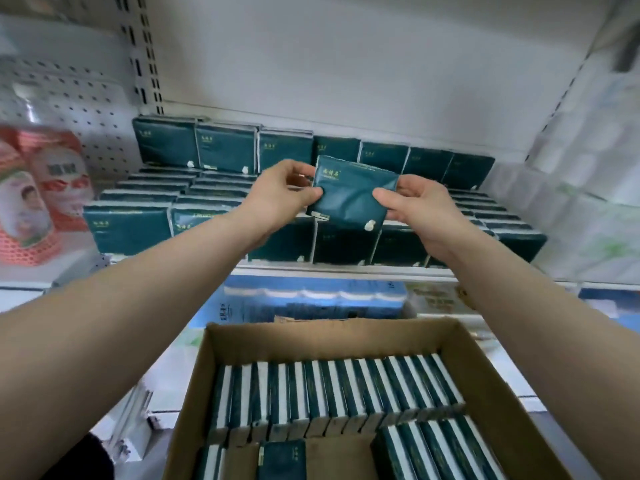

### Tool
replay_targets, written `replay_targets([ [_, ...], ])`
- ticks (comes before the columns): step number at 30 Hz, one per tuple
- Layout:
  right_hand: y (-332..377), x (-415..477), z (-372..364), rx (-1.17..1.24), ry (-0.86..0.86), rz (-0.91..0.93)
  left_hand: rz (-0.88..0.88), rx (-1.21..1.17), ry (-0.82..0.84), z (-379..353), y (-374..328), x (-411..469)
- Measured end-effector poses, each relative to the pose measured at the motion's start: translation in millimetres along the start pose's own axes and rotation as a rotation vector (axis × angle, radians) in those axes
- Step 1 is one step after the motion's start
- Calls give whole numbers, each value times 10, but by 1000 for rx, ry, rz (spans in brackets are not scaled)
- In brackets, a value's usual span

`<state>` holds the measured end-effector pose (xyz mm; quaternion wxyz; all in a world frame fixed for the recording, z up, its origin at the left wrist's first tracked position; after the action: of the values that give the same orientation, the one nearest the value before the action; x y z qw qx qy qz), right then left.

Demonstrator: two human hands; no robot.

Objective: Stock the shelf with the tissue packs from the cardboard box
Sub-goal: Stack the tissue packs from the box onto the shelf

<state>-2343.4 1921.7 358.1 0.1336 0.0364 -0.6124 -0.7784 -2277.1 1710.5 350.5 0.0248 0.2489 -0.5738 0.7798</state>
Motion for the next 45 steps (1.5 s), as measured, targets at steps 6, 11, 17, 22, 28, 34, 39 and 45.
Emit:
replay_targets([
  [6, 30, 585, -4, -34, -135, 5, 58, -12, 22, -146, 209, 504],
  [11, 14, 1050, -14, -88, -220, 12, 64, 20, 18, -248, 393, 866],
  [17, -93, 1447, -82, -149, -229, -1, 65, 67, -2, -359, 614, 1169],
  [22, -180, 1642, -167, -183, -209, 11, 80, 142, 7, -401, 773, 1292],
  [28, -248, 1775, -273, -232, -183, 54, 65, 229, 29, -457, 867, 1360],
  [34, -338, 1872, -319, -348, -108, 79, 65, 257, 59, -497, 899, 1381],
  [39, -358, 1858, -337, -409, -61, 63, 51, 277, 96, -519, 878, 1375],
  [45, -290, 1738, -282, -391, -72, 67, 59, 280, 112, -485, 798, 1327],
])
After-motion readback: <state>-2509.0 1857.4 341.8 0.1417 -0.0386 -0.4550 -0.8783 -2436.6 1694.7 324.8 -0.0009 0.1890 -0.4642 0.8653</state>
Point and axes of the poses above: each hand's wrist, its own x-axis towards the middle knuckle, its own z-axis out of the back of the hand, y = z × x, the point moved 4 cm from there along x, towards the middle knuckle, and after that the axes turned 7 degrees about -z, right-handed, at the moved point
